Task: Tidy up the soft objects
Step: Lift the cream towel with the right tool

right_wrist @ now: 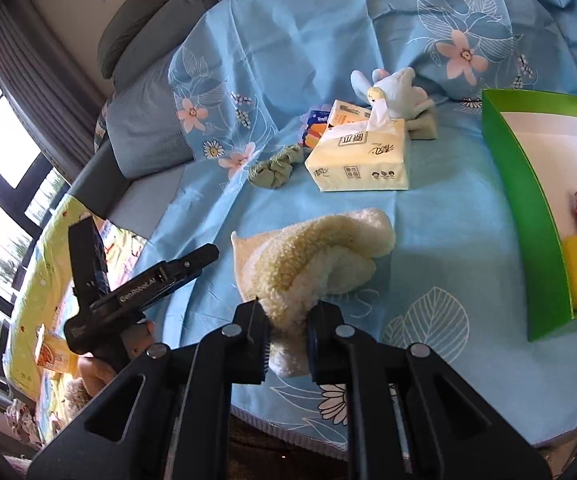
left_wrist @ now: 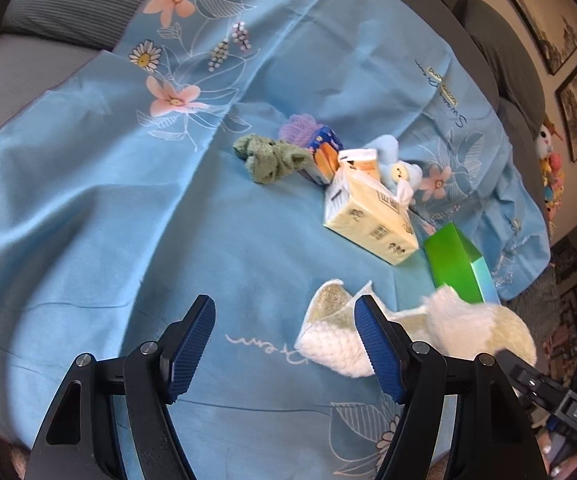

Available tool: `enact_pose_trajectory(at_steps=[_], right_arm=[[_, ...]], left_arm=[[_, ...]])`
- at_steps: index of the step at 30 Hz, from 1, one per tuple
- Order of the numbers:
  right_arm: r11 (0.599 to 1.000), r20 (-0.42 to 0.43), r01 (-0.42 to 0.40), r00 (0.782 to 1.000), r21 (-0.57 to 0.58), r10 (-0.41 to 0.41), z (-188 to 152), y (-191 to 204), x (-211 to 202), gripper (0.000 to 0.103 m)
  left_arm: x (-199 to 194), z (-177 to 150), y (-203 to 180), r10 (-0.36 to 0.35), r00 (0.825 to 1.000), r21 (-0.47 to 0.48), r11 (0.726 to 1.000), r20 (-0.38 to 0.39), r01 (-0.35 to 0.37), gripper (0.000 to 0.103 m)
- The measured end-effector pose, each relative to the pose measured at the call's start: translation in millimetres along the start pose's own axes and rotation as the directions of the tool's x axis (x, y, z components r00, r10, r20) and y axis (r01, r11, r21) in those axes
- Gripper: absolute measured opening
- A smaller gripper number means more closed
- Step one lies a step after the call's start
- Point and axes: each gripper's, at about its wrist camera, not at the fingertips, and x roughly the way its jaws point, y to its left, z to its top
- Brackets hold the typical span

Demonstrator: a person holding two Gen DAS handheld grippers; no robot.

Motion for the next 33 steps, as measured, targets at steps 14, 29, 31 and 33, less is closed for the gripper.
enact_pose_trajectory(at_steps=[14,29,31,33], right_arm=[[0.997,-0.235,-0.046,0.970,0.055,0.058,7.1,-14.3,115.7,0.019],[0.991,-0.161,-0.042,0.985,0.124,0.062,34.9,-50.0,86.0,0.081],[0.992,-0.186,-0.018,0.982,0.128,0.042,38.0,-51.8,98.9,0.081],[0.988,-0.206,-0.016,0.977,0.153,0.048,39.1,-55.3,111.1,0.081]], left_arm=[[14.2,-2.8,-4.6,-0.042,0.997,0.004,0.999,-0.060,0.043,0.082],[53.6,-21.9,-30.4,-0.062,0.982,0.042,0.997,-0.181,0.070,0.082],[58.6,-23.6,-32.9,-0.041,0.983,0.051,0.997,-0.180,0.051,0.082],[60.1,-24.2,-37.0,-0.026,0.986,0.069,0.997,-0.167,0.038,0.082]])
